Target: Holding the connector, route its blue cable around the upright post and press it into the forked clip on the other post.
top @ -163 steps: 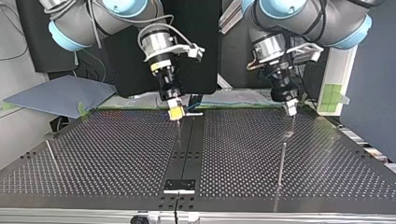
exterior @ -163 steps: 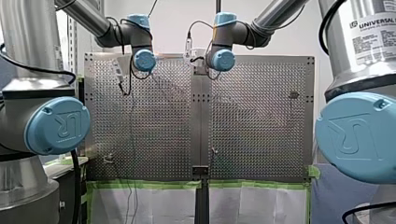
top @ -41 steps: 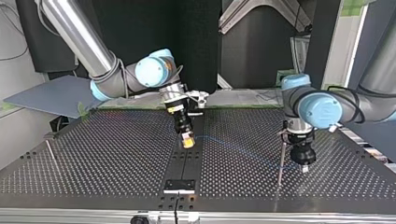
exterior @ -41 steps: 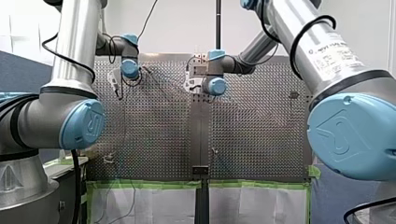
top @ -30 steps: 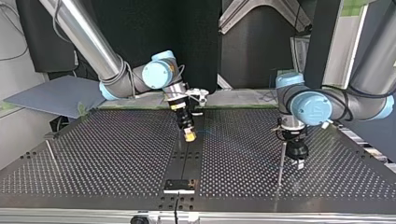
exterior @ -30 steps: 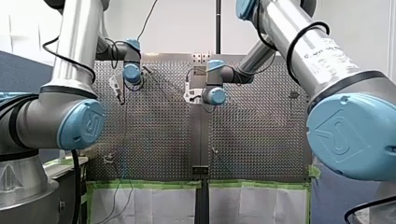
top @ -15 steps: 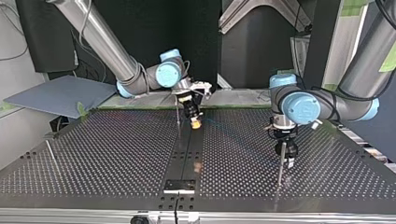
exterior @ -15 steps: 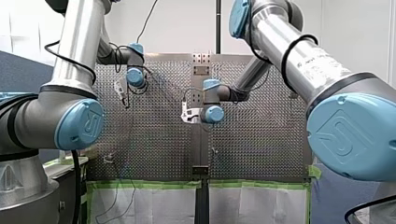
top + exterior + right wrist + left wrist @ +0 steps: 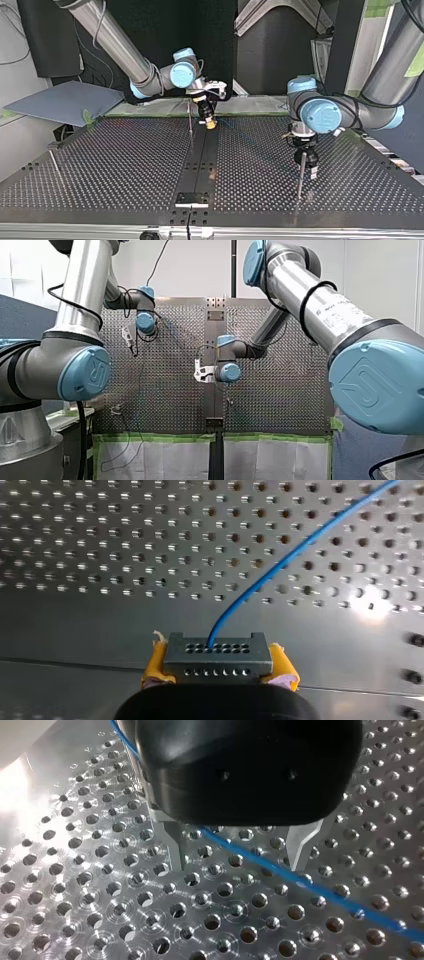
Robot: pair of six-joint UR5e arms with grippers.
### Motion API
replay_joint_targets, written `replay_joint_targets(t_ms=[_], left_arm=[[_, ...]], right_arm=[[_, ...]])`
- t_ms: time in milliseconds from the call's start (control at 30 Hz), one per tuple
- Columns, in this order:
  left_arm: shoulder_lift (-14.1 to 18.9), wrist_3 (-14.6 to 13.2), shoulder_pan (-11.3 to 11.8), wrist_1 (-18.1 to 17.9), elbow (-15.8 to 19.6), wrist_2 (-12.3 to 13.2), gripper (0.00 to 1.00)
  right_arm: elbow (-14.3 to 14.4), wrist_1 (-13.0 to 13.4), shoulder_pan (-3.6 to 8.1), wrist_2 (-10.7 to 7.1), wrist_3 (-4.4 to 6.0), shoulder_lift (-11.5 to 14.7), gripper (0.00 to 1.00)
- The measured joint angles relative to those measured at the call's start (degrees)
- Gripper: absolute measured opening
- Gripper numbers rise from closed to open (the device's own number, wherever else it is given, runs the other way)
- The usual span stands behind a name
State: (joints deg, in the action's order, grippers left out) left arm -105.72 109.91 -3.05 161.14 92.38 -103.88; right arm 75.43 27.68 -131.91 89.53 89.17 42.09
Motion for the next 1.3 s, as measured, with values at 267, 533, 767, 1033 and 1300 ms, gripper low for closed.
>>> replay_joint_targets(t_ms=[267,533,767,1033,1300], left_arm=[[0.0,-0.6,-0.3,0.2,0.0,-1.4,1.0],[0.0,-0.7,-0.3,0.2,0.0,-1.8,1.0],[0.0,-0.7,-0.3,0.1,0.1,-2.1,1.0],[0.0,-0.7,-0.3,0.1,0.1,-2.3,1.0],[0.0,-0.7,-0.5,0.1,0.1,-2.5,1.0]], right_arm=[[0.1,0.4,-0.81,1.23,-0.13,-3.5,0.0],[0.1,1.5,-1.33,4.0,-0.11,-7.3,0.0],[0.2,2.2,-1.41,6.42,-0.29,-11.0,0.0],[2.5,4.9,-1.14,8.97,-0.15,-14.7,0.0],[6.3,8.7,-0.14,9.34,-0.04,-16.2,0.0]])
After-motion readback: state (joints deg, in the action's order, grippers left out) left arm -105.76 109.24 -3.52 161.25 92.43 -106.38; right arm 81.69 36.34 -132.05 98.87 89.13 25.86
